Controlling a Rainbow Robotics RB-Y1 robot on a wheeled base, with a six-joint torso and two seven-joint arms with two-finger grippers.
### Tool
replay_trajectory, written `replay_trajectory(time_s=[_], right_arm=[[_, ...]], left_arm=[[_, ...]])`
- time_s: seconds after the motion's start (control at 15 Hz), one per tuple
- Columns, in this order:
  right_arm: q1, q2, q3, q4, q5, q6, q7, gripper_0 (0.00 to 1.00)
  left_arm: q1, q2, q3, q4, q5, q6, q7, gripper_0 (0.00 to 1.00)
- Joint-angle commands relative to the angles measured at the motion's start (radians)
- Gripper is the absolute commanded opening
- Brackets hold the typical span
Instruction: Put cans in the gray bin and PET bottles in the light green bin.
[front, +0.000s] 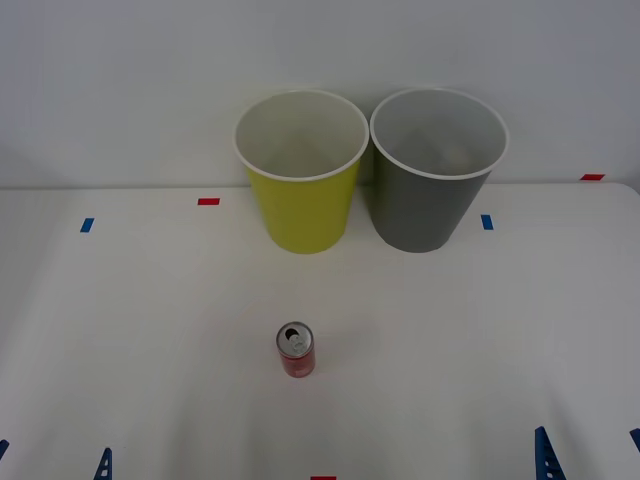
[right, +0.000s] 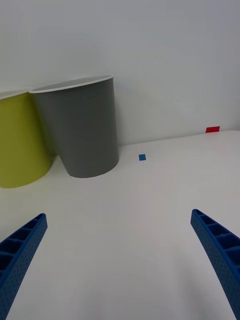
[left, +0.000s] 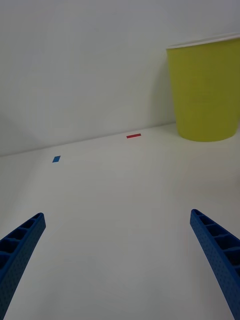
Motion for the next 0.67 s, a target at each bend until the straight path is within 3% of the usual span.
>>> replay_trajectory(time_s=[0.07, 0.67], right_arm=[[0.000, 0.000, 0.000, 0.000, 0.000, 0.000, 0.000, 1.00], [0.000, 0.000, 0.000, 0.000, 0.000, 0.000, 0.000, 1.00]], left_arm=[[0.000, 0.000, 0.000, 0.000, 0.000, 0.000, 0.000, 1.00], [0.000, 0.000, 0.000, 0.000, 0.000, 0.000, 0.000, 1.00]])
